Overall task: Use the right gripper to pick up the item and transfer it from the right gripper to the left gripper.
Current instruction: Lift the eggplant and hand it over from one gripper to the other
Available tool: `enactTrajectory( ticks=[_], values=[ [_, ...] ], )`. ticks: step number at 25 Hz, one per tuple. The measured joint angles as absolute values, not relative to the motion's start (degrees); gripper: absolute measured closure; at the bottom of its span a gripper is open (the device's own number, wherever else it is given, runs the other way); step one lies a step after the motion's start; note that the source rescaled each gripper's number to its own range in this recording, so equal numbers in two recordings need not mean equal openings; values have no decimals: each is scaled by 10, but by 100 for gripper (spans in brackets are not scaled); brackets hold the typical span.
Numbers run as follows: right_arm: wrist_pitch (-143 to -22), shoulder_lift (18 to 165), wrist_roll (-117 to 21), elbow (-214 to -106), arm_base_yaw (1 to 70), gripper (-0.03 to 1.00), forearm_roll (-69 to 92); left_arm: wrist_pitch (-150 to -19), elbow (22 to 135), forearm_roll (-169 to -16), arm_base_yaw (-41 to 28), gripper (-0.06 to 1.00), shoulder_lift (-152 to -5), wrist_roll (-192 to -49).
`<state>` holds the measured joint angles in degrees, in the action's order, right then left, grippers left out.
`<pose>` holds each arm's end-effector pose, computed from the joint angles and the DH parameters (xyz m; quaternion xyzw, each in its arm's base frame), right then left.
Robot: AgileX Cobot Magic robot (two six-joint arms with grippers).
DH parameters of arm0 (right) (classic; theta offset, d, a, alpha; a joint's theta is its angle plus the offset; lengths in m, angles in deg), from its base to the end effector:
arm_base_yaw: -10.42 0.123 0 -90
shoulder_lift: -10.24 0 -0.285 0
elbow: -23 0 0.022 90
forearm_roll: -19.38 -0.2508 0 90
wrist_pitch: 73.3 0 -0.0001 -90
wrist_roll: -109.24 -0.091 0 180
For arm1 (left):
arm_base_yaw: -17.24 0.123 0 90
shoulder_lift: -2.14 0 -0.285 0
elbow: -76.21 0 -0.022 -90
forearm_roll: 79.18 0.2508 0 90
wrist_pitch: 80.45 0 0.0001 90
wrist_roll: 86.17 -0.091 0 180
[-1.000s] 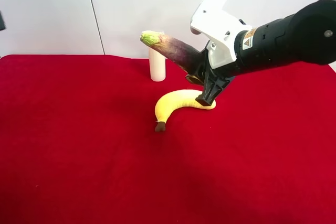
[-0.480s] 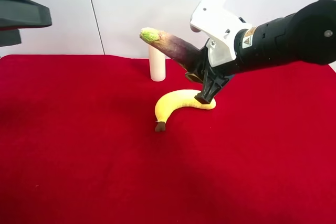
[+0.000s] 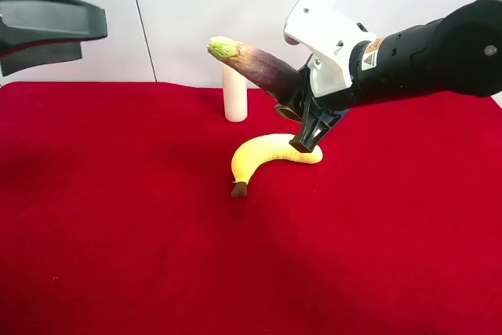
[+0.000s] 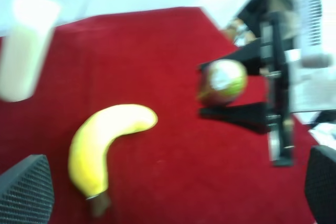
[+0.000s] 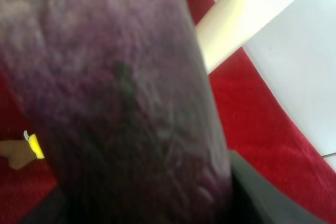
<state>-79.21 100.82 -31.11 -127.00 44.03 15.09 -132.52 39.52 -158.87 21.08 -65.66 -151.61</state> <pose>0.2520 0.1684 0.2452 -0.5071 0.7349 -0.0035 0.4503 0.1958 -0.0577 0.3190 0.1419 0.7906 -0.3843 0.4551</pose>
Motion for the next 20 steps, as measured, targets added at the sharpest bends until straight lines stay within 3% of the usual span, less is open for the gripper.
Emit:
enactTrajectory(
  ticks=[4,14,20],
  values=[
    [-792,1008,-311,-1270,440,96,151,-1290,396,-1601,157,1,-668,-1528],
    [-793,1008,-312,-1270,440,96,151,-991,424,-1603,-119,2,-741,-1535],
    [-799,1008,-316,-1270,440,96,150,-950,489,-1604,-172,3,-819,-1535]
  ],
)
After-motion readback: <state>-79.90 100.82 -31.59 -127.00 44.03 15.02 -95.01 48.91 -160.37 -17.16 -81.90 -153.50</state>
